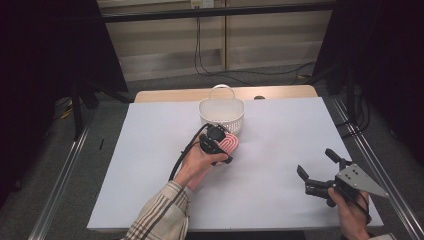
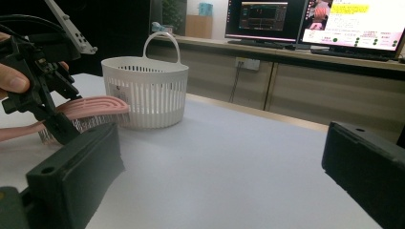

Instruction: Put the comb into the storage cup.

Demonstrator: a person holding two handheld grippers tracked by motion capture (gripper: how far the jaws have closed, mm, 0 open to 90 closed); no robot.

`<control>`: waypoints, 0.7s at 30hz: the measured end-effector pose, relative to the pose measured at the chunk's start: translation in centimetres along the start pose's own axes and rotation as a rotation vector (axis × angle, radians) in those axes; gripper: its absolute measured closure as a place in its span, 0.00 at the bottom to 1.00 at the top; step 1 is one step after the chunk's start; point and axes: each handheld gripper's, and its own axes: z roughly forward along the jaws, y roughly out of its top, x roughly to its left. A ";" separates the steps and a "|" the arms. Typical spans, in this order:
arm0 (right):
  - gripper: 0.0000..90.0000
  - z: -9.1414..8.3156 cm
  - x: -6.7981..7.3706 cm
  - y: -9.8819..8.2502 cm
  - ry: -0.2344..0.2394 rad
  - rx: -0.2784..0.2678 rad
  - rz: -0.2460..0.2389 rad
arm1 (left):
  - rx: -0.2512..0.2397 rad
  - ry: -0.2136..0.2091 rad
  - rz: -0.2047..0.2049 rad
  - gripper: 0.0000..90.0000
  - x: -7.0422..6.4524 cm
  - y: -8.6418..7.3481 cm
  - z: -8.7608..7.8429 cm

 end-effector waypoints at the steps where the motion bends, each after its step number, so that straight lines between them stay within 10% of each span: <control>1: 0.00 0.0 0.0 0.0 0.000 0.001 0.002 | 0.002 -0.001 0.007 0.20 0.0 0.0 -0.1; 21: 0.00 0.0 0.1 0.0 -0.001 0.002 0.002 | -0.124 0.043 -0.020 0.21 0.4 -0.6 -2.2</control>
